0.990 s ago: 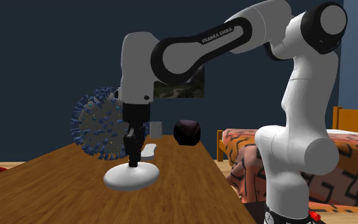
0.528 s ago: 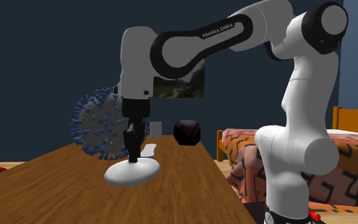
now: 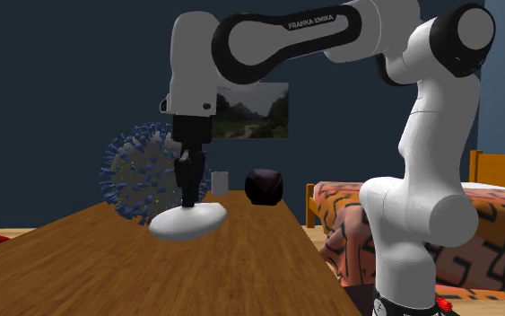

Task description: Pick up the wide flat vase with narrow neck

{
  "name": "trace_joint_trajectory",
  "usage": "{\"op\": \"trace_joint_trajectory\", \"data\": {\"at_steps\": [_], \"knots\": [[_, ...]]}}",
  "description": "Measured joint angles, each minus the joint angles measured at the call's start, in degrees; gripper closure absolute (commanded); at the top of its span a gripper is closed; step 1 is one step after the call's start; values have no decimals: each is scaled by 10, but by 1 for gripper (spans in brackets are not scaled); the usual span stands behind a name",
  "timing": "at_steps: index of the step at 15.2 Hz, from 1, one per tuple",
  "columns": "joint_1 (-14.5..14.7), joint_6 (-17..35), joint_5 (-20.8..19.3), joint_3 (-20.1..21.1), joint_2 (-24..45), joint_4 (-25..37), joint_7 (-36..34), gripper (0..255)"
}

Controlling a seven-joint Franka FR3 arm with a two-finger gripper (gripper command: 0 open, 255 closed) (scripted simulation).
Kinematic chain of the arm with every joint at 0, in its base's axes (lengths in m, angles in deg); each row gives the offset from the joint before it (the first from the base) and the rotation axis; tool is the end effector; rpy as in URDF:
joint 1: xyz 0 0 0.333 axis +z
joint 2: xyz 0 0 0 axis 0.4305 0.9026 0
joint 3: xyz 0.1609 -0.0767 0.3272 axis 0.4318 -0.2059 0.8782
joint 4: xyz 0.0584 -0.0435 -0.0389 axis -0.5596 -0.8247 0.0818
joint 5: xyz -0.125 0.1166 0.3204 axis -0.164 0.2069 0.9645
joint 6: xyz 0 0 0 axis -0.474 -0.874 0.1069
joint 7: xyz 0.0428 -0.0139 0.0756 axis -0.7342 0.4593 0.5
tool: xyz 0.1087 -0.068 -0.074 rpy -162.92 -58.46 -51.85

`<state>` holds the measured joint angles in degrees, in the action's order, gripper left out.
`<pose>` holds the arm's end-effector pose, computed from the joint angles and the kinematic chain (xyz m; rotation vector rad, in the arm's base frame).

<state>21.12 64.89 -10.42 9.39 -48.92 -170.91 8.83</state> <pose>0.4031 -0.0430 0.5386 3.0533 -0.3149 0.0810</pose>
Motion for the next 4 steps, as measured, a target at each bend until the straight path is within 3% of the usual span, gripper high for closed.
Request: {"op": "trace_joint_trajectory", "data": {"at_steps": [4], "knots": [[0, -28, 1, 0, -2, 26, 2, 255]]}}
